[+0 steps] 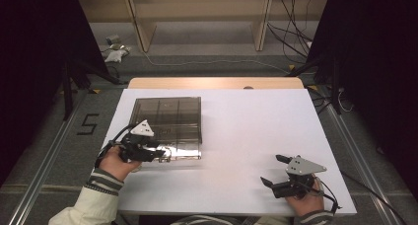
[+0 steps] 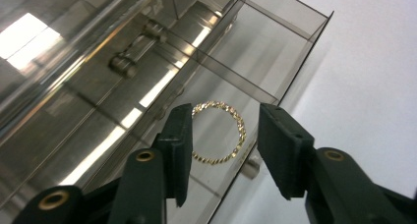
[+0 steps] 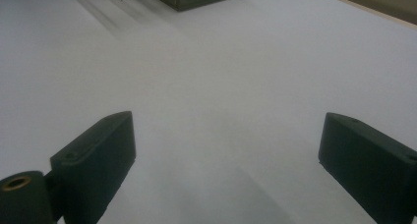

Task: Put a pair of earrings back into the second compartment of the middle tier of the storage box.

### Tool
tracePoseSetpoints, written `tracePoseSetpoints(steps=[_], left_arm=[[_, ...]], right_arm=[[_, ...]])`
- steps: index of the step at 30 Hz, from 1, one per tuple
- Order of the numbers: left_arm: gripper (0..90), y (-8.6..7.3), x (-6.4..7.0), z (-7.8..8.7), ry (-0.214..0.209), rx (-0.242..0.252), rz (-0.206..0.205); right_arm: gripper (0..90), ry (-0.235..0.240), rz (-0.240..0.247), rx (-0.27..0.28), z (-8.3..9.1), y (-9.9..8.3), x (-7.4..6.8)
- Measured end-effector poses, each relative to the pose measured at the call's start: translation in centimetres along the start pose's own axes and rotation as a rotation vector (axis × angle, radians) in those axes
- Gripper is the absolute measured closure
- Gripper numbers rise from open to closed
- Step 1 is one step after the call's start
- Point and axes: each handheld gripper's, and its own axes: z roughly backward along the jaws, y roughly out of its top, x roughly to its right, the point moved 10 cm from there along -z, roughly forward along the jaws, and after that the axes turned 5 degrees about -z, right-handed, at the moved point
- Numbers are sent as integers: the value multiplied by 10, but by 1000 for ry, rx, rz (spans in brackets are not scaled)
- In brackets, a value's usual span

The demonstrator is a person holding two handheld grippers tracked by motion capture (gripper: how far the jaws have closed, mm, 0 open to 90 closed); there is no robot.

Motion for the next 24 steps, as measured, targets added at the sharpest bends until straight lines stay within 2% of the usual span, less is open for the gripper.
tracePoseSetpoints(steps=[6, 13, 18, 24], left_arm=[[542, -11, -2, 14, 16, -1, 10], [544, -28, -1, 25, 23, -26, -3], [546, -38, 0, 28, 22, -38, 4], [558, -51, 5, 25, 8, -74, -17]], right_arm=[[82, 0, 0, 1, 0, 0, 0], [82, 1, -2, -3, 0, 0, 0], [82, 2, -2, -4, 0, 0, 0], [81, 4, -1, -4, 0, 0, 0]])
